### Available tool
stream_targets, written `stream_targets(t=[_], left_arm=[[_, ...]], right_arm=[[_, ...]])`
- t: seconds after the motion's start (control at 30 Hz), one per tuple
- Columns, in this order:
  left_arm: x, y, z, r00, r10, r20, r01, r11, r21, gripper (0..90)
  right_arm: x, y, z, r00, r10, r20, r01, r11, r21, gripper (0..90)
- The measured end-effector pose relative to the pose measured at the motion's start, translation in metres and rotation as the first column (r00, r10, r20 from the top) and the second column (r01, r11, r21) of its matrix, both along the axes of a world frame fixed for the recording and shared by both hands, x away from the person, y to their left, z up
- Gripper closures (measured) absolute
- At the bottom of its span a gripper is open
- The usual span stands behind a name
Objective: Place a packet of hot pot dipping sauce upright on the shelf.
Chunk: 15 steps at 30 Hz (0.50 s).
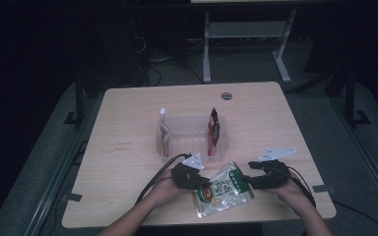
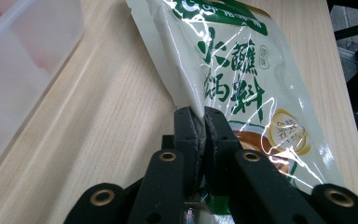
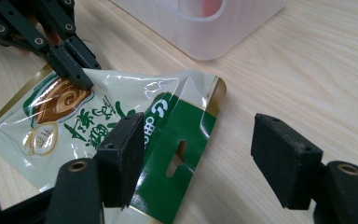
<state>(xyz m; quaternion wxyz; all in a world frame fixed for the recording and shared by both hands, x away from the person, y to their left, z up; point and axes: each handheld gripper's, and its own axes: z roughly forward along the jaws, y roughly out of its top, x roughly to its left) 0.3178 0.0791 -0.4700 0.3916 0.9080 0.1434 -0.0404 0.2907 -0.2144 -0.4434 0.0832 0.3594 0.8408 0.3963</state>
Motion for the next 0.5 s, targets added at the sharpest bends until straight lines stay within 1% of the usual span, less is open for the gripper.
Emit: stream_targets(t=[0.1, 0.17, 0.2, 0.23, 0.3, 0.37, 0.4, 0.43, 0.47, 0.5], left_arm=[[0.0, 0.001, 0.001, 1.0, -0.003, -0.003, 0.003, 1.0, -0.002, 87.4], [0.001, 0.002, 0.003, 0.9999, 0.001, -0.012, -0.001, 0.9999, -0.017, 89.4], [0.001, 0.002, 0.003, 0.9999, 0.001, -0.012, -0.001, 0.9999, -0.017, 89.6], [0.001, 0.002, 0.003, 0.9999, 0.0, -0.015, 0.0, 0.9997, -0.023, 89.6], [0.001, 0.003, 0.006, 0.9994, 0.007, -0.033, -0.008, 0.9989, -0.045, 90.0], [0.002, 0.005, 0.01, 0.9994, 0.002, -0.034, -0.005, 0.9979, -0.064, 90.0], [0.001, 0.006, 0.012, 0.9994, 0.003, -0.035, -0.005, 0.997, -0.077, 90.0], [0.001, 0.008, 0.016, 0.9994, 0.003, -0.033, -0.006, 0.9957, -0.093, 90.0], [0.001, 0.008, 0.016, 0.9994, 0.003, -0.033, -0.006, 0.9957, -0.093, 90.0], [0.0, 0.01, 0.018, 0.9995, 0.003, -0.033, -0.006, 0.9952, -0.097, 90.0]], right_arm=[[0.0, 0.0, 0.0, 1.0, 0.001, 0.0, -0.001, 1.0, 0.001, 34.4], [0.001, -0.001, 0.0, 1.0, 0.003, 0.005, -0.003, 1.0, -0.001, 34.3], [0.001, -0.001, 0.0, 1.0, 0.003, 0.005, -0.003, 1.0, -0.001, 34.3], [0.001, -0.001, 0.0, 1.0, -0.003, -0.001, 0.003, 1.0, 0.004, 34.3], [0.001, -0.003, 0.001, 1.0, 0.0, 0.005, 0.0, 1.0, 0.011, 34.3], [0.001, -0.005, 0.002, 0.9999, -0.012, 0.007, 0.012, 0.999, 0.033, 34.3], [0.001, -0.005, 0.002, 0.9999, -0.012, 0.007, 0.012, 0.999, 0.033, 34.3], [0.001, -0.006, 0.004, 0.9999, -0.013, 0.01, 0.013, 0.999, 0.05, 34.3], [0.0, -0.007, 0.005, 0.9999, -0.016, -0.003, 0.016, 0.998, 0.061, 34.3], [0.0, -0.007, 0.005, 0.9999, -0.016, -0.003, 0.016, 0.998, 0.061, 34.3]])
